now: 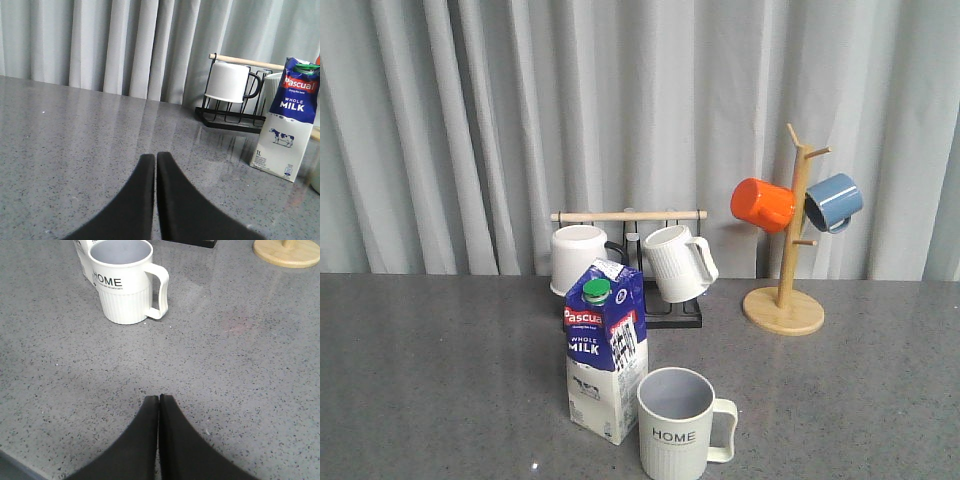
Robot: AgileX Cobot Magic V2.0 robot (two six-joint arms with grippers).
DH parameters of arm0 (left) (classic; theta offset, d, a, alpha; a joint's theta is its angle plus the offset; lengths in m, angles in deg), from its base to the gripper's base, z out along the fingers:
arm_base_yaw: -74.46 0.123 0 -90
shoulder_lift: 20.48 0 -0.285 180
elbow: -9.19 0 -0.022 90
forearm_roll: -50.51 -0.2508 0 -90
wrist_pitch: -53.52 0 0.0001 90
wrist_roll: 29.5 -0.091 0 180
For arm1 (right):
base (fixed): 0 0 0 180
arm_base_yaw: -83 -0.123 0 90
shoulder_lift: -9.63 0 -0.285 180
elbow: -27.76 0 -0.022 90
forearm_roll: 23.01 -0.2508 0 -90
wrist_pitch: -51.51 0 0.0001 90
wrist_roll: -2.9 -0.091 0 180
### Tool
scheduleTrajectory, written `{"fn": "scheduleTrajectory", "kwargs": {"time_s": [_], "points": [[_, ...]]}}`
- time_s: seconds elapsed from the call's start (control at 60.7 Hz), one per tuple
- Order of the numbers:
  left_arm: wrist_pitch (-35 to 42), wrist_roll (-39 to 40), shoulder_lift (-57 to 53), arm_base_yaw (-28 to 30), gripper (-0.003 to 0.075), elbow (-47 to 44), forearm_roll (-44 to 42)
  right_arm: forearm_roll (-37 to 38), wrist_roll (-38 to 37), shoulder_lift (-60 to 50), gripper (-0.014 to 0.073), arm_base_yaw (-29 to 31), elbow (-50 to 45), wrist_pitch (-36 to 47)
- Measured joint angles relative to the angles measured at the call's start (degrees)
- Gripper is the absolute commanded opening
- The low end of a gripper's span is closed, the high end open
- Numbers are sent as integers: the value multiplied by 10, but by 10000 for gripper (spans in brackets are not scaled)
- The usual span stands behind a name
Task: Place milk next to cup
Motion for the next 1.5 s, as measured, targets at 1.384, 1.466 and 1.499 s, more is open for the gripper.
{"fn": "scheduleTrajectory", "kwargs": {"time_s": [1.384,1.466,1.499], "points": [[0,0,0,0,-7,0,0,60,-82,-351,-5,187,-258,210],[0,0,0,0,-7,0,0,60,-82,-351,-5,187,-258,210],[0,0,0,0,-7,0,0,60,-82,-351,-5,187,-258,210]]}}
